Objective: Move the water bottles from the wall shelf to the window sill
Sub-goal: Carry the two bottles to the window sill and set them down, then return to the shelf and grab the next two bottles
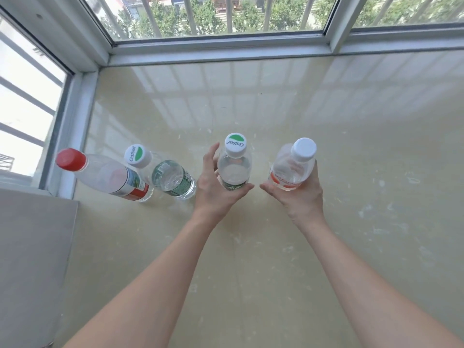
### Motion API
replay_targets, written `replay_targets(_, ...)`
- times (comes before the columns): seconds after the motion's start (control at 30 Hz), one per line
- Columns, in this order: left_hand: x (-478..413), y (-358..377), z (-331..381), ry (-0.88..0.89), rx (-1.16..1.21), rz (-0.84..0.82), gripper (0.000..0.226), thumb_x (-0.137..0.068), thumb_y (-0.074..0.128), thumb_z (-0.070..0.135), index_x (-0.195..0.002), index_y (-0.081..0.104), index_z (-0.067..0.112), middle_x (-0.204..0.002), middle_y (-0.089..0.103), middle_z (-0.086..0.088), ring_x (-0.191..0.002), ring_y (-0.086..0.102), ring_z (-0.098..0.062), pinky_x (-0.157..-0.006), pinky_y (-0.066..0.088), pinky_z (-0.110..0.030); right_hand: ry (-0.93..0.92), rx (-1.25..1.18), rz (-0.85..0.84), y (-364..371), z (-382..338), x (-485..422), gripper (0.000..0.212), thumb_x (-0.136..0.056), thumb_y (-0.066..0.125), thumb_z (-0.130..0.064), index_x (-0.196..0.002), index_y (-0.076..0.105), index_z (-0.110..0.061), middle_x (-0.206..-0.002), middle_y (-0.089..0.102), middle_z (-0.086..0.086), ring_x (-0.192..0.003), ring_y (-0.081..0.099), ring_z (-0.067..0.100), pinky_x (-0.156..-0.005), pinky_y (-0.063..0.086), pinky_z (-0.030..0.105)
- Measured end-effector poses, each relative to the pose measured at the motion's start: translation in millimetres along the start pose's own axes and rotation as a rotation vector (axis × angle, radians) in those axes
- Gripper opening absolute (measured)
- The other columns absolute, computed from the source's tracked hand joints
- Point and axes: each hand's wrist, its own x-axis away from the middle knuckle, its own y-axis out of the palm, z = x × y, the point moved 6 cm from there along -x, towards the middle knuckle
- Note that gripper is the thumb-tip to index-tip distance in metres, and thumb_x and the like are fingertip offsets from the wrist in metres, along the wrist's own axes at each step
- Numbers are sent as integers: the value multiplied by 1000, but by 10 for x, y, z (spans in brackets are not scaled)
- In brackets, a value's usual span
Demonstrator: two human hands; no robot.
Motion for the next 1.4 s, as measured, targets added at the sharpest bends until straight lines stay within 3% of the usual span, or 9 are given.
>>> replay_targets(0.13,75,-26,-56,-36,-82,-34,100,-57,93,33,-138,35,27,-130,57,10,-123,54,-11,-103,46,-35,8,52,-69,-80,60,47,86,-58,95,-22,-128,46,-28,-122,62,-11,-113,58,7,-84,43,6)
replay_targets(0.23,187,-46,-88,-89,-202,-52,106,-62,91,28,-147,28,23,-140,49,9,-133,43,-12,-104,35,-24,22,188,-111,-186,79,86,98,-62,92,-28,-144,37,-27,-138,53,-10,-128,47,5,-104,41,26)
replay_targets(0.37,378,-84,-135,-185,-340,-101,112,-73,85,23,-156,9,14,-152,36,-3,-141,31,-16,-111,26,-25,39,390,-174,-421,25,180,99,-69,85,-31,-151,30,-27,-145,44,-4,-135,42,13,-102,37,28)
replay_targets(0.53,856,-283,78,-227,-531,-127,97,-82,76,35,-154,14,13,-155,33,-6,-140,34,-23,-109,35,-37,-60,736,-280,-762,-288,363,92,-74,78,-36,-151,29,-26,-139,44,0,-130,44,24,-102,43,40)
replay_targets(0.77,1439,-900,1281,49,-821,-17,67,-84,65,47,-142,42,23,-132,53,4,-120,49,-22,-89,47,-35,-301,1008,-286,-1161,-1539,690,66,-87,61,-45,-145,40,-24,-134,51,2,-119,51,25,-97,40,37)
replay_targets(0.87,1526,-1145,1844,200,-901,38,64,-80,62,48,-136,50,20,-128,59,2,-118,55,-25,-93,48,-37,-399,1025,-229,-1302,-2157,861,59,-89,57,-45,-143,43,-25,-133,52,1,-117,52,24,-94,42,37)
replay_targets(1.07,1527,-1552,2881,347,-934,168,69,-86,50,57,-146,39,25,-146,46,9,-136,40,-18,-109,34,-36,-589,1058,-137,-1494,-3158,1111,57,-86,60,-44,-139,50,-24,-131,56,1,-112,56,27,-98,41,38)
replay_targets(1.23,1503,-1716,3410,458,-1000,214,70,-87,43,62,-147,37,27,-147,46,5,-136,39,-20,-113,32,-40,-720,1007,-20,-1630,-3565,1211,52,-76,72,-40,-123,64,-19,-115,66,6,-94,64,31,-86,53,44)
replay_targets(1.4,1480,-1656,3678,535,-1003,200,71,-86,39,64,-147,36,27,-146,47,4,-136,40,-20,-115,32,-41,-788,959,27,-1777,-3833,1285,49,-77,70,-37,-122,66,-20,-115,68,2,-104,64,29,-89,55,44)
